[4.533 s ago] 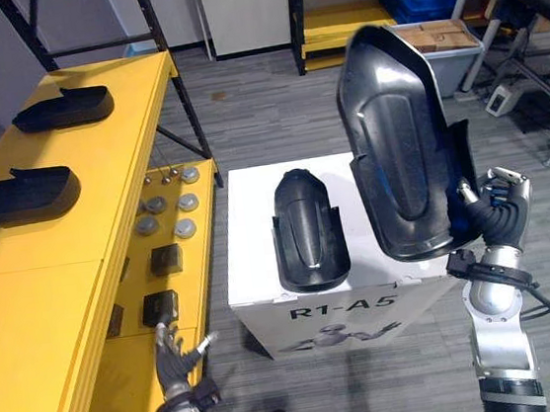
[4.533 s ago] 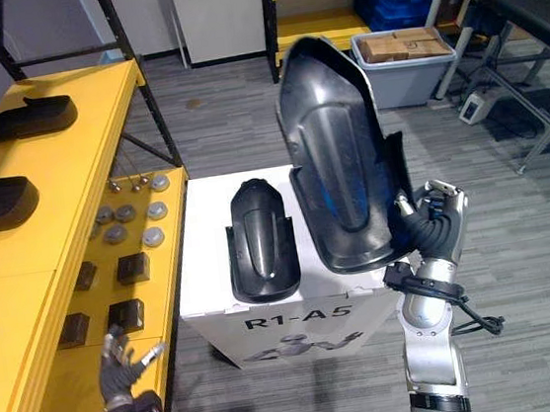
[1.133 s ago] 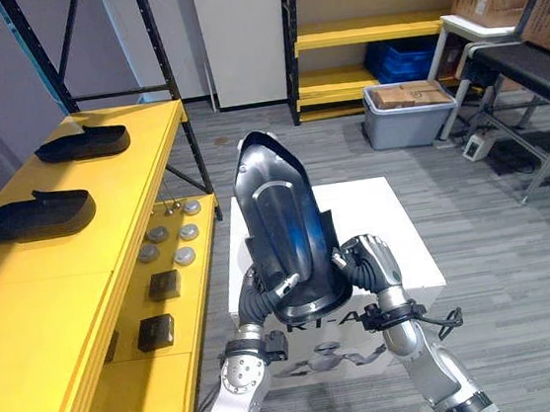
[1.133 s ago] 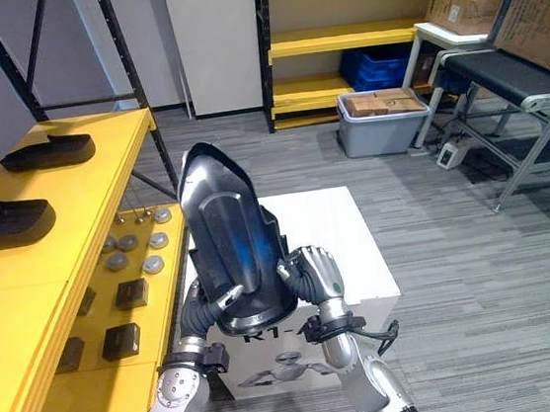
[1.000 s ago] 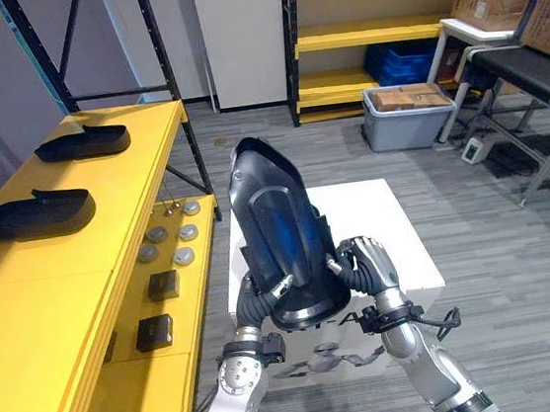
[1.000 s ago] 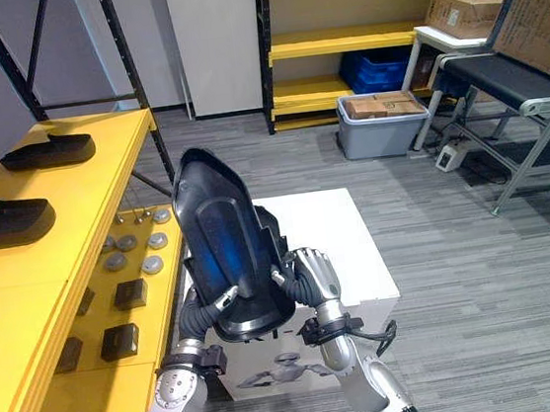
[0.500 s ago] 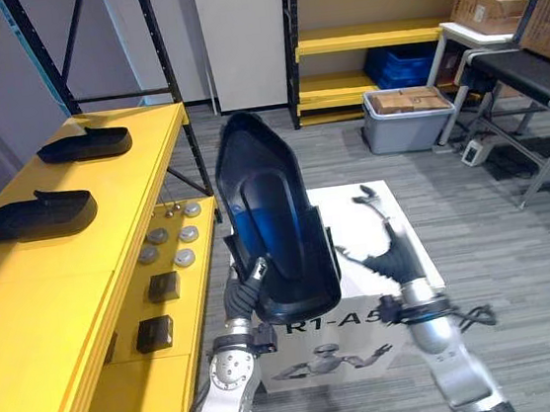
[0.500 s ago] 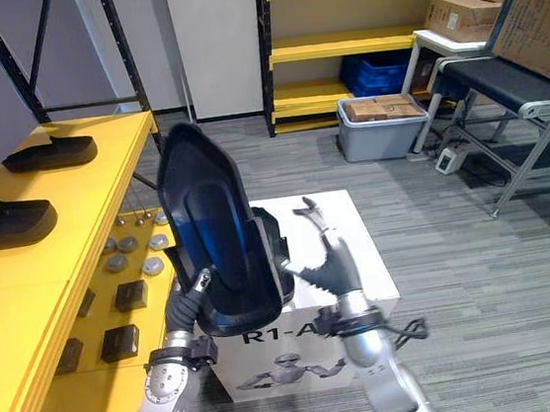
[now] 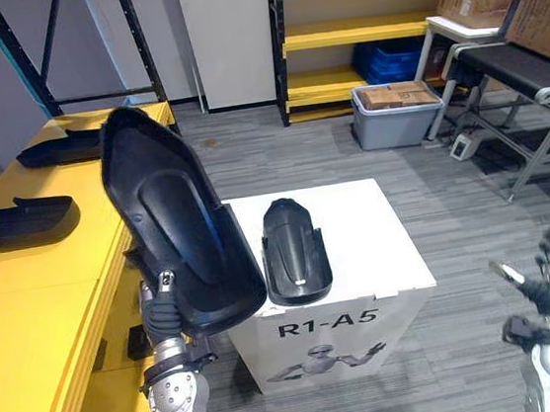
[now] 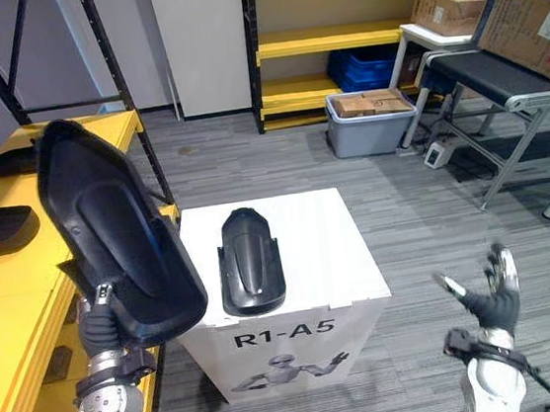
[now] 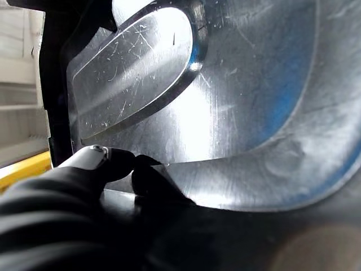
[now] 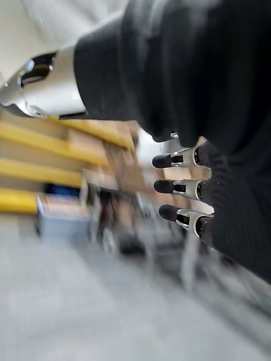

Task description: Walk over and take plastic housings, then place them on the shelf

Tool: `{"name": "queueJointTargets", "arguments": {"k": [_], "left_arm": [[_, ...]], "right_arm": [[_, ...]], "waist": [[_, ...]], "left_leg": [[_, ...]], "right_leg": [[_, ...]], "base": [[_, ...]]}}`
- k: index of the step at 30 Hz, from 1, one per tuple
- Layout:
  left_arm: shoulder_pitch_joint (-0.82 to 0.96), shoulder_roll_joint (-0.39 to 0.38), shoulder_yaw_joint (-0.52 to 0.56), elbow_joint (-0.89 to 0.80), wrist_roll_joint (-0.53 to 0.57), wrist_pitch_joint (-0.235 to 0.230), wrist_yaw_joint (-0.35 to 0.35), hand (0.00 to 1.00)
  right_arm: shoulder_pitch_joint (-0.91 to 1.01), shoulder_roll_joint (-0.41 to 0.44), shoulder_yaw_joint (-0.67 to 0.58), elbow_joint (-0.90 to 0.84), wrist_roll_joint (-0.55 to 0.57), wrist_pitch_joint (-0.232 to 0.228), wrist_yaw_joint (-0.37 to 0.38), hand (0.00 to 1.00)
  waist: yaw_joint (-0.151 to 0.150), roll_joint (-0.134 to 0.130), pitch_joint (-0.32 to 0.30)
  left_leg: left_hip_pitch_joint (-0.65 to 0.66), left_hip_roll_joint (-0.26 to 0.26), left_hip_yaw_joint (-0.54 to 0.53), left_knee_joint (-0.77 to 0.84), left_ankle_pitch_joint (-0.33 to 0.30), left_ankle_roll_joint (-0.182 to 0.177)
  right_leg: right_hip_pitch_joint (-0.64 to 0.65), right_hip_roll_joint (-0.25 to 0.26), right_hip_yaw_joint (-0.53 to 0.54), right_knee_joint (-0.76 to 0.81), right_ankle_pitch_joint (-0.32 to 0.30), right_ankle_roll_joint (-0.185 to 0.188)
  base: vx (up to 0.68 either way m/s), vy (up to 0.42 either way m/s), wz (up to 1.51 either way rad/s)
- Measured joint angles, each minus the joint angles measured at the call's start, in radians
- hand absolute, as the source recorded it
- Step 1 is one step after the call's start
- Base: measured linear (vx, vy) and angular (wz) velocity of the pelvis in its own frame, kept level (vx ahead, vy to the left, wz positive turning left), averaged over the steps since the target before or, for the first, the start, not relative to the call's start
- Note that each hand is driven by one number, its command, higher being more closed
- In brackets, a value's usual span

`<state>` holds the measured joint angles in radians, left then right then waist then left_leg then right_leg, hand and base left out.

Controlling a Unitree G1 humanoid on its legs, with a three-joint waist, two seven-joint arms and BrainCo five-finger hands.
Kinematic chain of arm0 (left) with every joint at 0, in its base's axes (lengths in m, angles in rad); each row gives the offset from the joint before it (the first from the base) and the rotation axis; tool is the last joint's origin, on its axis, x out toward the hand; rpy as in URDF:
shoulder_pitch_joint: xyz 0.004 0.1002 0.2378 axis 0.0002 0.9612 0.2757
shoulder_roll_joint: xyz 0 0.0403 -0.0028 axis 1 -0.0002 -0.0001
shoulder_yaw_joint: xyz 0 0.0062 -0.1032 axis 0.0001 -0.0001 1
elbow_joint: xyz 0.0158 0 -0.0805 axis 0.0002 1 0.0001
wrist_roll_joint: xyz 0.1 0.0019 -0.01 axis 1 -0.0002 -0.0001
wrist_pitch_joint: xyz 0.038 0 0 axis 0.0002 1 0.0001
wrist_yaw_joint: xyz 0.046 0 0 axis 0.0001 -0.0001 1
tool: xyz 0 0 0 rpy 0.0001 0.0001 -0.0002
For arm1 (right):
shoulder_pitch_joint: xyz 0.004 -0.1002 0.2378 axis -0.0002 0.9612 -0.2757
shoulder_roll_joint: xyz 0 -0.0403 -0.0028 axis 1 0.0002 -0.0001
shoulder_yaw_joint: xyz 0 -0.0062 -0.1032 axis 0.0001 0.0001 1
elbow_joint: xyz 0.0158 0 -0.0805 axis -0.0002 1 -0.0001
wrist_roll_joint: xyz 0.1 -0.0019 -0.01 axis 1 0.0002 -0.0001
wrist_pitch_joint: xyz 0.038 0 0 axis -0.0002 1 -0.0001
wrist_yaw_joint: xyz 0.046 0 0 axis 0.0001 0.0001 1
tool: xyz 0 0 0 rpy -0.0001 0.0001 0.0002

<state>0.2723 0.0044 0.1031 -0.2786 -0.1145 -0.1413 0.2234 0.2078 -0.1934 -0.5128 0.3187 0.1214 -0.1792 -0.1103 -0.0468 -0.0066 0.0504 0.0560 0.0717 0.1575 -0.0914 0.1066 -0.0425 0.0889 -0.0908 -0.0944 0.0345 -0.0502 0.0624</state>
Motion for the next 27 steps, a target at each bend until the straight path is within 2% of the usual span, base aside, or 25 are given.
{"name": "queueJointTargets", "arguments": {"k": [3, 7, 13, 14, 17, 18, 19, 20, 21, 23, 24, 27], "left_arm": [[0.033, -0.007, -0.002, -0.003, 0.000, -0.002, -0.023, 1.00], [0.056, -0.024, -0.004, -0.015, 0.000, -0.002, -0.035, 1.00], [0.093, -0.038, -0.013, -0.022, -0.001, -0.001, -0.038, 1.00], [0.092, -0.038, -0.018, -0.025, -0.001, -0.001, -0.039, 1.00], [0.087, -0.043, -0.046, -0.062, -0.004, -0.002, -0.036, 1.00], [0.077, -0.049, -0.059, -0.076, -0.011, -0.002, -0.034, 1.00], [0.067, -0.051, -0.064, -0.076, -0.016, -0.003, -0.033, 1.00], [0.045, -0.058, -0.071, -0.074, -0.021, -0.003, -0.031, 1.00], [0.032, -0.059, -0.082, -0.072, -0.023, -0.003, -0.030, 1.00], [0.009, -0.057, -0.106, -0.035, -0.022, -0.010, -0.032, 1.00], [-0.001, -0.057, -0.113, -0.018, -0.022, -0.010, -0.031, 1.00], [-0.035, -0.041, -0.146, 0.036, -0.022, -0.010, -0.032, 1.00]], "right_arm": [[0.033, 0.041, 0.001, 0.166, 0.041, 0.016, 0.016, 0.00], [0.078, 0.118, 0.009, 0.294, 0.063, 0.041, 0.046, 0.00], [0.102, 0.175, 0.187, 0.447, 0.018, 0.080, 0.096, 0.00], [0.100, 0.183, 0.231, 0.463, 0.006, 0.080, 0.097, 0.00], [0.080, 0.184, 0.267, 0.477, -0.014, 0.080, 0.093, 0.00], [0.060, 0.173, 0.276, 0.490, -0.030, 0.080, 0.090, 0.00], [0.053, 0.169, 0.280, 0.491, -0.036, 0.080, 0.089, 0.00], [0.035, 0.167, 0.281, 0.503, -0.051, 0.080, 0.085, 0.00], [0.012, 0.160, 0.285, 0.525, -0.060, 0.081, 0.080, 0.00], [-0.009, 0.144, 0.298, 0.540, -0.087, 0.082, 0.080, 0.00], [-0.013, 0.140, 0.300, 0.540, -0.098, 0.082, 0.079, 0.00], [-0.066, 0.128, 0.300, 0.546, -0.126, 0.086, 0.072, 0.00]], "waist": [[0.001, 0.003, 0.002], [0.002, 0.004, 0.003], [0.028, 0.002, 0.011], [0.044, 0.003, 0.022], [0.053, -0.004, 0.037], [0.060, -0.006, 0.046], [0.064, -0.003, 0.051], [0.063, -0.015, 0.069], [0.062, -0.007, 0.081], [0.061, 0.009, 0.080], [0.061, 0.008, 0.080], [0.059, 0.006, 0.080]], "left_leg": [[0.001, 0.001, -0.002, 0.000, -0.002, -0.001], [0.004, 0.000, -0.019, 0.000, -0.002, -0.001], [-0.001, -0.012, -0.078, 0.000, -0.008, -0.002], [-0.011, -0.021, -0.105, 0.001, -0.006, -0.002], [-0.103, -0.053, -0.209, 0.068, -0.007, 0.004], [-0.151, -0.057, -0.202, 0.088, -0.023, 0.028], [-0.167, -0.057, -0.180, 0.088, -0.036, 0.044], [-0.206, -0.044, -0.077, 0.129, -0.053, 0.064], [-0.243, -0.002, 0.089, 0.204, -0.079, 0.080], [-0.238, 0.063, 0.325, 0.251, -0.075, 0.102], [-0.233, 0.057, 0.356, 0.248, -0.076, 0.104], [-0.224, -0.054, 0.337, 0.172, -0.079, 0.125]], "right_leg": [[0.003, 0.000, -0.002, 0.001, -0.001, 0.001], [0.017, -0.003, -0.024, 0.006, -0.005, 0.003], [0.034, -0.020, -0.087, 0.057, -0.051, 0.024], [0.034, -0.026, -0.117, 0.076, -0.066, 0.028], [0.026, -0.053, -0.248, 0.121, -0.088, 0.022], [0.025, -0.069, -0.333, 0.129, -0.092, 0.022], [0.029, -0.079, -0.373, 0.128, -0.092, 0.023], [0.035, -0.106, -0.450, 0.128, -0.091, 0.022], [0.047, -0.120, -0.522, 0.150, -0.088, 0.026], [0.092, -0.134, -0.620, 0.170, -0.089, 0.028], [0.107, -0.143, -0.644, 0.172, -0.088, 0.029], [0.123, -0.207, -0.681, 0.151, -0.088, 0.032]], "base": [[0.00, 0.001, 0.01], [-0.01, -0.002, 0.13], [-0.03, -0.008, 0.33], [-0.03, -0.020, 0.68], [-0.03, -0.017, 1.43], [-0.01, 0.004, 1.57], [0.02, 0.016, 2.02], [0.08, 0.058, 2.02], [0.11, 0.063, 2.15], [0.19, 0.072, 1.68], [0.29, 0.142, 1.35], [0.22, 0.196, 0.86]]}}
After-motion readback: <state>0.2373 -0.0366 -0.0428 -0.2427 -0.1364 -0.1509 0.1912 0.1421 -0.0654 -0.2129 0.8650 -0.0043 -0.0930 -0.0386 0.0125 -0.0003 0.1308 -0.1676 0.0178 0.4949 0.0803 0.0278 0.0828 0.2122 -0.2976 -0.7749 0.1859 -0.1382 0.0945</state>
